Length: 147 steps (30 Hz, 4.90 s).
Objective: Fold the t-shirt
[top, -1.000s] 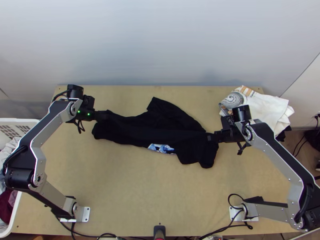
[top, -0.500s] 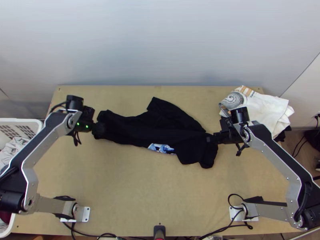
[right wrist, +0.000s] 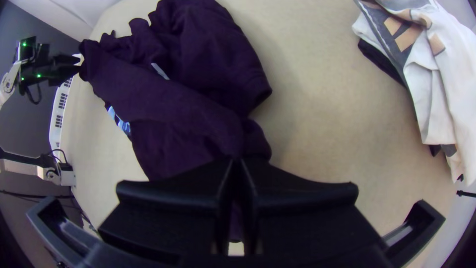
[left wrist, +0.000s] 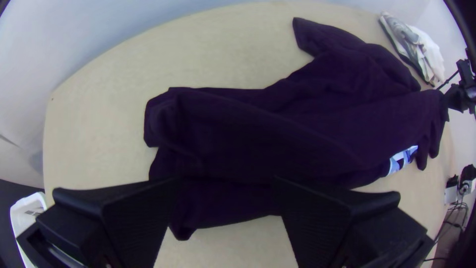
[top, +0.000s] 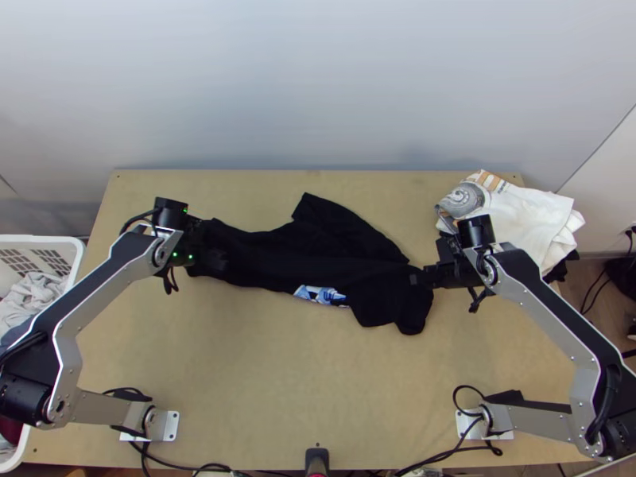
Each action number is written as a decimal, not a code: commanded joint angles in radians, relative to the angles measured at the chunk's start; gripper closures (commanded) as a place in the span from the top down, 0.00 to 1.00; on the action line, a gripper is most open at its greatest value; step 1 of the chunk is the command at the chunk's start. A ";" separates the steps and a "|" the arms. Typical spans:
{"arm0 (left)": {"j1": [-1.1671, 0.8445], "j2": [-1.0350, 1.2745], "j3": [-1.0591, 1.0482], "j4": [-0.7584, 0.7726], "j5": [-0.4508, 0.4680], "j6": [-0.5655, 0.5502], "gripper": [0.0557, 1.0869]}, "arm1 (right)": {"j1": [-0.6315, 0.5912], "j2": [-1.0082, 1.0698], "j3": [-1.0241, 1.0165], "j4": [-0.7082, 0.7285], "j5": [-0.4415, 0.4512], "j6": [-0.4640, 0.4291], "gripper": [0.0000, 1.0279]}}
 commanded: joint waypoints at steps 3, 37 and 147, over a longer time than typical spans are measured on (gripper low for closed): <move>-0.016 0.034 -0.031 0.071 -0.054 0.021 0.86 | 0.002 -0.011 -0.010 0.001 -0.001 0.003 0.03; 0.073 0.088 0.011 0.095 0.003 0.043 0.04 | 0.008 -0.002 -0.013 -0.001 -0.001 0.003 0.03; 0.153 0.408 0.435 0.100 0.018 0.026 0.04 | -0.127 0.727 0.852 -0.148 -0.074 -0.142 0.03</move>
